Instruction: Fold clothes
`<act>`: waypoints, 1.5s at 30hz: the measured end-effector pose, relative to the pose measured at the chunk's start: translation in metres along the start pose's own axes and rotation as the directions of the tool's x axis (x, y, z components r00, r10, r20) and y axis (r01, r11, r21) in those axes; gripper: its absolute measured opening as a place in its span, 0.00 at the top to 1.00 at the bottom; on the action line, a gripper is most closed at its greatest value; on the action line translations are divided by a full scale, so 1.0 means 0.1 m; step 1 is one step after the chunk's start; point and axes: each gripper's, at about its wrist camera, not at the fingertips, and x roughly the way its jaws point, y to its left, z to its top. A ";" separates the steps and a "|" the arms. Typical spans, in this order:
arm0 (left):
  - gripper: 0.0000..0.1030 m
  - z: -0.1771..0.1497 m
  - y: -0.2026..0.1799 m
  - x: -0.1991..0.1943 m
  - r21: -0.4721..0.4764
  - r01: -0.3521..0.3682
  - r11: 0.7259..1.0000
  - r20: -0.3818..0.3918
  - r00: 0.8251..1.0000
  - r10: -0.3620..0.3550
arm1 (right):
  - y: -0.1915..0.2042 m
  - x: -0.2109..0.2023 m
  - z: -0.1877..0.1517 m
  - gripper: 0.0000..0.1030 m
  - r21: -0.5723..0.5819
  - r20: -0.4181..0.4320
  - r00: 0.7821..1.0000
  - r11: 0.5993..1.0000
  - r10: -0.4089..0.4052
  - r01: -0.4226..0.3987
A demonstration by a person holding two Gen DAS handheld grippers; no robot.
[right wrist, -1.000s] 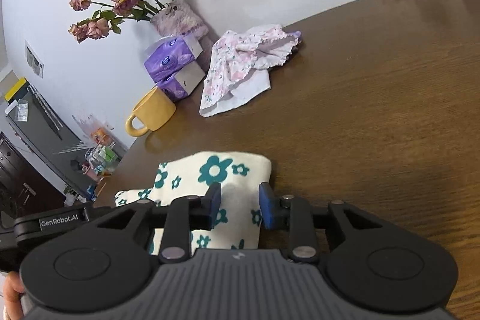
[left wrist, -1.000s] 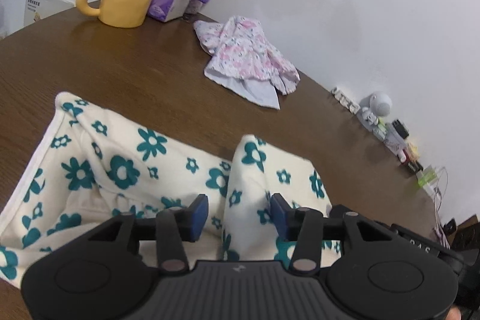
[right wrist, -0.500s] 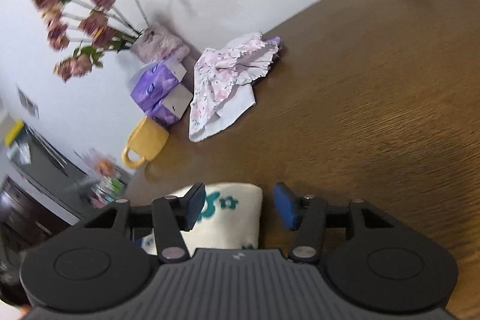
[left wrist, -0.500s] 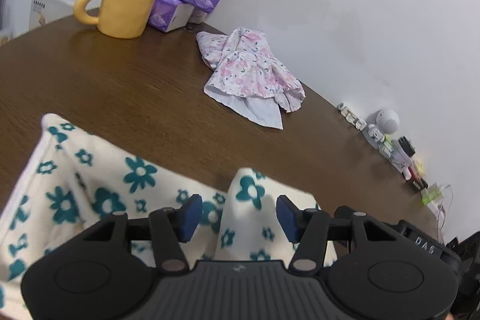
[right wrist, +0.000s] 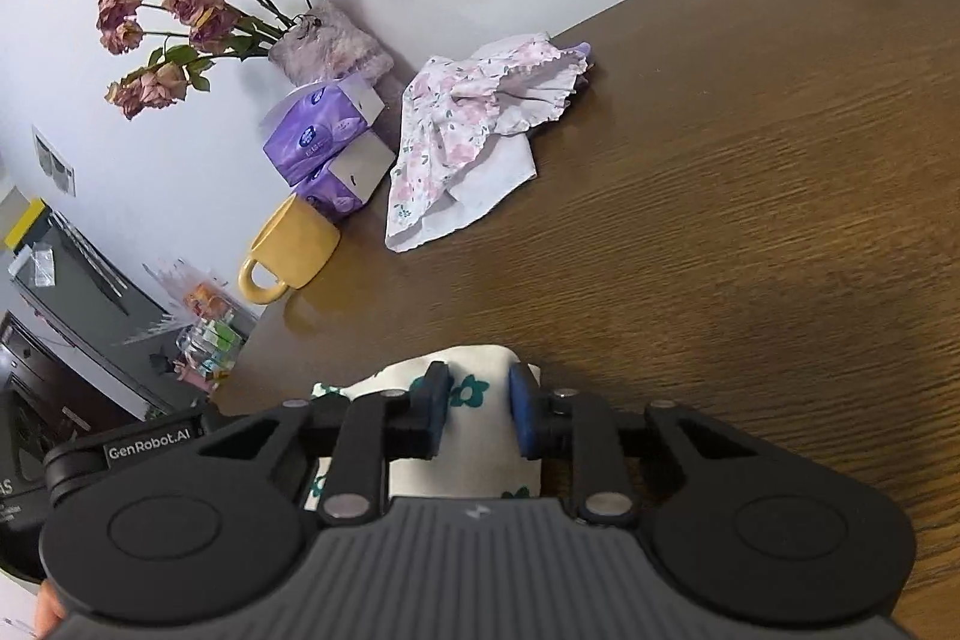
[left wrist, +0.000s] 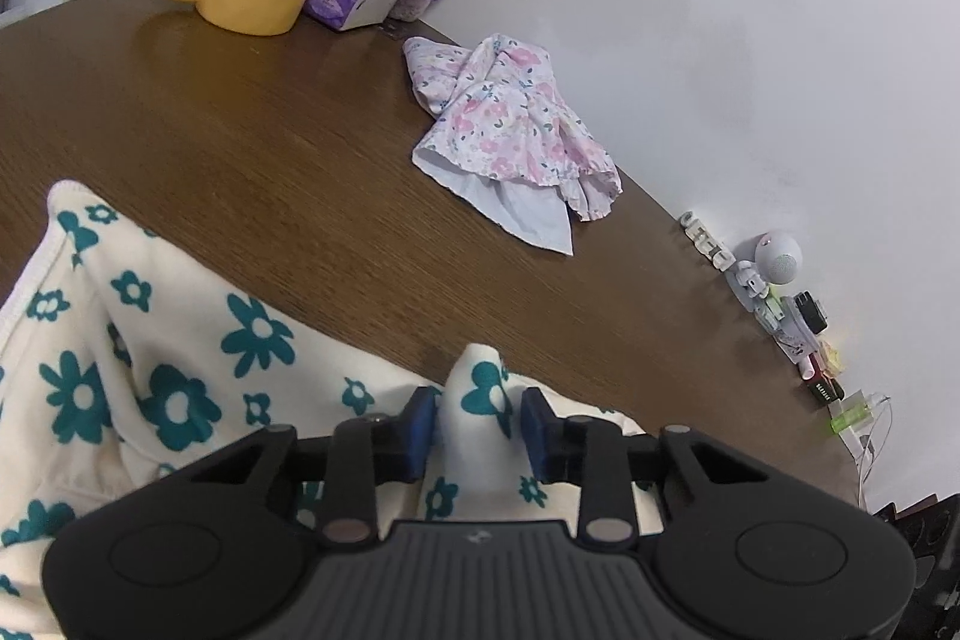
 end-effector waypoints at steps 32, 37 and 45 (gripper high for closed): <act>0.76 0.07 -0.04 0.06 0.013 -0.008 1.000 0.014 1.000 0.007 | 0.25 0.10 0.03 0.73 -0.059 0.037 0.992 0.991 -0.118 0.121; 0.78 0.06 0.02 0.08 -0.004 -0.013 1.000 0.016 1.000 0.013 | 0.23 0.10 0.00 0.76 -0.062 0.042 0.992 0.991 -0.118 0.120; 0.46 0.03 0.07 -0.14 -0.025 -0.006 1.000 0.056 0.998 0.008 | 0.15 -0.14 0.00 0.50 -0.056 0.074 0.995 0.996 -0.068 0.072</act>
